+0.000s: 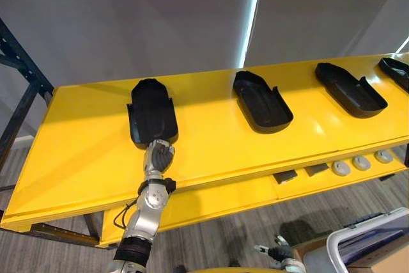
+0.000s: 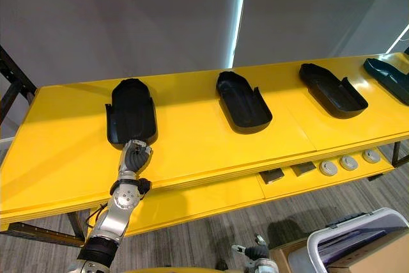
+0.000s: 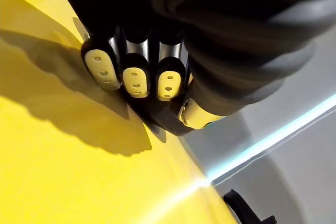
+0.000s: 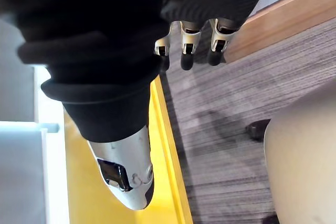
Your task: Walk over and take plastic housings, then place them on the shelf
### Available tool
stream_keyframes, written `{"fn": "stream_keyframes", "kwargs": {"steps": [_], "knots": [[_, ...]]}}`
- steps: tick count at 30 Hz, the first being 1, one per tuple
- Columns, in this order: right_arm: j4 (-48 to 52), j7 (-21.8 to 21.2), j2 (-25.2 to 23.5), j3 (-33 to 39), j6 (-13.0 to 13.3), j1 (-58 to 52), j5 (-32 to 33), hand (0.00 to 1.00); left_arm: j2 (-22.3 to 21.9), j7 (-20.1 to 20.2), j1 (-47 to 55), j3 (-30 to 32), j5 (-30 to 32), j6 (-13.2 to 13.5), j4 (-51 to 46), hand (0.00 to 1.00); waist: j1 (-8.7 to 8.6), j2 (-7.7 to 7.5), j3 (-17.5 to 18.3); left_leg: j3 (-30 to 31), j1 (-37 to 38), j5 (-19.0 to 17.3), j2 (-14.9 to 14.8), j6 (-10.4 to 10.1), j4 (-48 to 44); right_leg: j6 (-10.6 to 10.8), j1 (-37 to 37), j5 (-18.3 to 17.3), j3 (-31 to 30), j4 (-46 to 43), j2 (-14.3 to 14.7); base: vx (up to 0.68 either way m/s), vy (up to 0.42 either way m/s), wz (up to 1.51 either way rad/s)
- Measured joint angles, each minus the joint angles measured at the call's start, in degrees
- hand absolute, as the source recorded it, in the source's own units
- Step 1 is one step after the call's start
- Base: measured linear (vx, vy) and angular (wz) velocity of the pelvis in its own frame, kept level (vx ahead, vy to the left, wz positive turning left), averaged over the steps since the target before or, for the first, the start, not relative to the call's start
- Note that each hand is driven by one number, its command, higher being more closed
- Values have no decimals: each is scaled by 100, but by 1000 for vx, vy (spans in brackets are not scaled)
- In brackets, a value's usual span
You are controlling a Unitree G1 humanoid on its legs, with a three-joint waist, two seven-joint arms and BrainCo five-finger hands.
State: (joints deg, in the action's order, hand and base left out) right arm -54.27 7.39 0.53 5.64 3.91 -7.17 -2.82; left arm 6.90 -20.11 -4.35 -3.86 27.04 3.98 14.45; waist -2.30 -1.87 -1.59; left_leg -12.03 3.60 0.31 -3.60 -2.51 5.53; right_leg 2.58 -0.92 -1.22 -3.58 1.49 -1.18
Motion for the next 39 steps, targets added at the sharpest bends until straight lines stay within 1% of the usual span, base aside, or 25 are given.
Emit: {"fn": "stream_keyframes", "kwargs": {"steps": [2,3,5,6,7,8,9,10,12,13,15,17,19,20,21,22,23,24,25,27,28,29,30,33,39], "knots": [[-70,2,-4,6,0,43,0,0,3,8,241,34,-87,1,-529,100,-3,-12,-9,27,1,0,1,0,-2,0,-36,0,25,1,-2,22,-21,9],[-73,7,-5,9,2,49,0,0,11,8,456,128,-187,43,-1158,100,5,-12,-33,79,14,1,2,1,-3,0,-91,0,66,6,-3,34,-21,13],[-107,6,1,19,12,51,1,0,17,6,666,369,-314,104,-1905,100,36,-10,-34,110,16,2,-8,1,-9,0,-103,0,52,-17,-1,18,-19,12],[-115,6,7,20,12,42,1,0,39,-9,783,610,-424,219,-2455,100,86,-6,-37,128,24,3,-15,0,-10,0,-115,0,57,-36,0,-1,-14,7],[-117,6,8,21,12,34,1,0,57,-20,824,727,-475,288,-2685,100,118,-1,-40,142,34,3,-18,0,-11,0,-130,0,60,-44,-1,-13,-14,10],[-121,5,16,36,11,13,0,0,75,-40,878,976,-599,404,-3091,100,190,19,-53,185,57,0,-27,0,-11,-1,-164,-1,74,-72,-1,-42,-14,22],[-121,2,31,45,11,14,-2,0,70,-139,975,1285,-808,553,-3434,100,201,45,-69,283,42,-6,-48,-1,-10,5,-204,-20,131,-123,0,-51,-18,29],[-118,1,37,50,12,13,-2,0,69,-188,1014,1456,-904,609,-3574,100,207,53,-74,336,40,-16,-45,-9,-9,8,-207,-54,164,-161,-2,-53,-22,40],[-118,-5,68,52,2,-26,-5,0,50,-468,1168,2246,-1269,778,-3796,100,325,59,-92,461,44,-46,-20,-10,-8,-4,-207,-204,208,-316,-48,-35,-11,32],[-118,-7,79,48,-1,-28,-5,0,46,-558,1243,2449,-1397,786,-3805,100,342,61,-97,486,47,-45,-19,-10,-8,-5,-209,-230,225,-346,-66,-32,6,24],[-99,-2,70,46,-4,-8,-6,0,-19,-786,1568,3052,-1744,782,-3787,100,352,53,-103,633,2,-47,-10,-12,-86,-14,-240,-319,365,-421,-86,-30,-20,37],[-84,1,67,32,-16,-32,-8,0,-32,-849,1817,3315,-2050,777,-3637,100,434,46,-107,718,-10,-56,-13,-19,-163,-39,-303,-370,484,-452,-92,-19,-40,33],[-3,-3,62,13,-45,-61,-12,0,-68,-713,2053,3371,-2312,737,-3038,100,603,37,-100,740,-69,-91,-31,-27,-294,-64,-329,-399,573,-479,-87,-19,-33,19],[51,-5,51,10,-54,-65,-16,0,-85,-613,2109,3364,-2323,676,-2827,100,633,41,-103,748,-102,-113,-35,-30,-347,-66,-329,-400,590,-479,-86,-29,-32,14],[215,-12,15,9,-63,-56,-33,0,-161,-347,2281,3355,-2358,496,-2215,100,633,47,-103,758,-180,-188,-43,-9,-487,-70,-330,-403,634,-485,-91,-25,-22,6],[275,-15,-1,9,-67,-49,-62,0,-187,-238,2331,3343,-2358,425,-1934,100,633,46,-104,757,-193,-205,-43,-19,-551,-65,-330,-408,646,-499,-96,-19,-23,4],[409,-24,-24,6,-73,-65,-126,0,-239,-30,2355,3320,-2356,264,-1306,100,632,42,-102,756,-186,-203,-41,-21,-595,-47,-332,-450,665,-558,-106,0,0,0],[437,-31,-29,5,-73,-58,-138,0,-268,62,2354,3318,-2358,212,-992,100,631,36,-99,756,-178,-202,-37,-21,-608,-30,-337,-466,669,-580,-112,0,0,0],[496,-34,-37,6,-76,-58,-152,0,-339,238,2353,3308,-2362,122,-390,100,630,11,-84,754,-174,-208,-25,-18,-632,-20,-331,-493,673,-630,-129,0,0,0],[555,-34,-59,11,-80,-88,-184,0,-464,435,2349,3194,-2420,60,586,100,627,-6,-76,744,-170,-216,5,-6,-644,-8,-330,-508,676,-646,-165,0,0,0],[554,-32,-70,11,-83,-101,-184,0,-484,496,2349,3119,-2421,38,844,100,627,-25,-65,743,-169,-217,16,-4,-641,-4,-330,-510,677,-646,-175,0,0,0],[552,-33,-99,11,-97,-123,-184,0,-534,600,2348,2962,-2421,21,1329,100,625,-51,-49,741,-158,-217,38,-1,-630,4,-333,-515,676,-649,-195,0,0,0],[547,-31,-133,12,-111,-135,-183,0,-590,687,2347,2809,-2418,9,1750,0,622,-75,-34,725,-121,-215,57,1,-597,18,-343,-524,664,-654,-213,0,23,-3],[493,-30,-168,14,-112,-177,-179,0,-717,781,2296,2587,-2412,-2,2364,0,614,-85,-30,699,-27,-214,100,4,-525,50,-384,-544,651,-656,-258,-1,8,-2],[126,-11,-96,98,-121,-130,-171,0,-739,777,2013,2520,-2276,6,3094,0,611,2,-32,625,119,-165,176,53,-269,93,-341,-571,552,-644,-298,13,8,-7]]}}
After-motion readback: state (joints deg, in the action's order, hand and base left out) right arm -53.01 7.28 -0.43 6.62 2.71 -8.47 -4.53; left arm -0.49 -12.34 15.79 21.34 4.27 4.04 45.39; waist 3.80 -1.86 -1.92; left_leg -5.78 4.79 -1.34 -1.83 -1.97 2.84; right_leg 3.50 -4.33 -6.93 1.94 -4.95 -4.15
